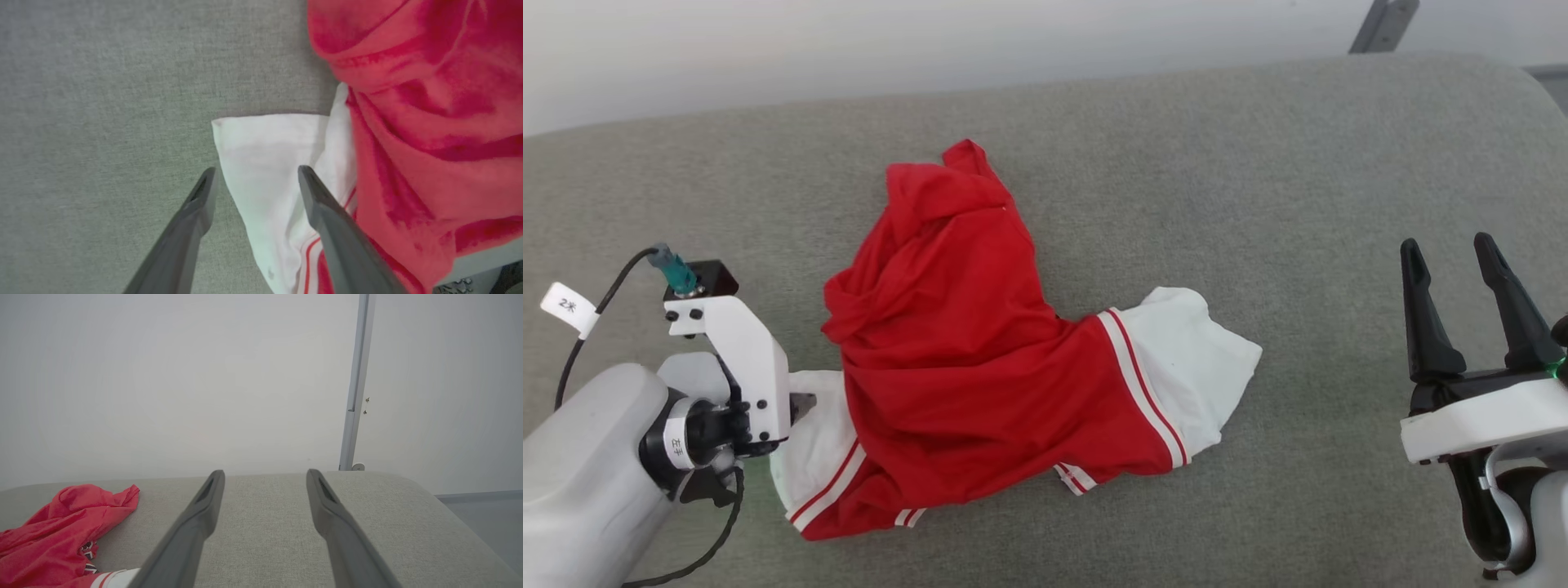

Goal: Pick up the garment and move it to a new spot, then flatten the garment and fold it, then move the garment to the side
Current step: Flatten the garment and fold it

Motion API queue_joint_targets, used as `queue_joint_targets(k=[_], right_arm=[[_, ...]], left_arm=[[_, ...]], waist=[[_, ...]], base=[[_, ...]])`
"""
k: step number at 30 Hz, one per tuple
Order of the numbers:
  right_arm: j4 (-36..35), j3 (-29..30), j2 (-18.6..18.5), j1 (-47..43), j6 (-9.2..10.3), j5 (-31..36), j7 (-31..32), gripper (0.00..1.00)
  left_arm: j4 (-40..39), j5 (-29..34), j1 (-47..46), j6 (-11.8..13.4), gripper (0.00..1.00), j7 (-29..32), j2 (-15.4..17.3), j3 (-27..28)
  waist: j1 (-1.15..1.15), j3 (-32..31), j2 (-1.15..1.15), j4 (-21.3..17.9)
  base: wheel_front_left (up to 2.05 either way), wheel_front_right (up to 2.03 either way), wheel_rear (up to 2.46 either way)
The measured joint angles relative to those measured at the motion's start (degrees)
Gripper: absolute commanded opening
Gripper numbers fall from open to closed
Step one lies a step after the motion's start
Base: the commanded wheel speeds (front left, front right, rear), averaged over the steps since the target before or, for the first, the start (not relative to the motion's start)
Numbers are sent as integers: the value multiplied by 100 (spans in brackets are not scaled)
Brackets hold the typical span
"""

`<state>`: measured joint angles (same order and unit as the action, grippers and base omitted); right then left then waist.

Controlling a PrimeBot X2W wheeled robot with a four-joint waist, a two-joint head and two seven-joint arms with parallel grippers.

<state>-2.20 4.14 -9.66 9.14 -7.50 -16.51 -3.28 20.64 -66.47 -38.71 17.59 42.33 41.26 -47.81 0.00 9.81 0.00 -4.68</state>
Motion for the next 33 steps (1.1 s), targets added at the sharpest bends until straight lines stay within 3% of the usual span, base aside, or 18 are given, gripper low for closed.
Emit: queue_joint_targets(k=[7, 8, 9, 10, 16, 21, 24, 28, 31, 33], right_arm=[[14, 8, -80, 120, 0, -67, -27, 100], [24, 10, -90, 125, 0, -80, -35, 100], [31, 18, -102, 137, 0, -98, -45, 100], [36, 27, -108, 152, 0, -108, -54, 100], [54, 116, -115, 181, 0, -102, -71, 100], [35, 200, -113, 150, 0, -53, -49, 100], [13, 216, -99, 99, 0, -19, -23, 100], [-46, 235, -69, 77, 0, -4, 21, 100], [-75, 241, -45, 73, 0, -4, 36, 100], [-78, 237, -30, 68, 0, -5, 65, 100]], left_arm=[[1089, -3, -169, -259, 100, 45, -377, -107], [1229, -8, -216, -322, 23, 48, -421, -113], [1327, -22, -229, -436, 23, 51, -476, -105], [1439, -100, -241, -455, 0, 46, -527, -49], [1773, -88, -356, -838, 0, -490, -643, 74], [1617, 45, -553, -793, 0, -1143, -417, 302], [1451, 129, -549, -603, 0, -1268, -123, 404], [1168, 241, -304, -101, 0, -1147, 236, 366], [1025, 205, 81, 309, 0, -915, 398, 298], [879, 122, 308, 443, 0, -793, 426, 277]], waist=[[0, 239, 0, -154], [0, 267, 0, -168], [0, 292, 1, -177], [0, 313, 1, -180], [0, 339, 0, -101], [0, 276, 0, 44], [0, 241, 0, 140], [0, 211, 0, 240], [0, 214, 0, 284], [0, 223, 0, 302]], base=[[0, 0, 0], [0, 0, 0], [0, 0, 0], [0, 0, 0], [0, 0, 0], [0, 0, 0], [0, 0, 0], [0, 0, 0], [0, 0, 0], [0, 0, 0]])
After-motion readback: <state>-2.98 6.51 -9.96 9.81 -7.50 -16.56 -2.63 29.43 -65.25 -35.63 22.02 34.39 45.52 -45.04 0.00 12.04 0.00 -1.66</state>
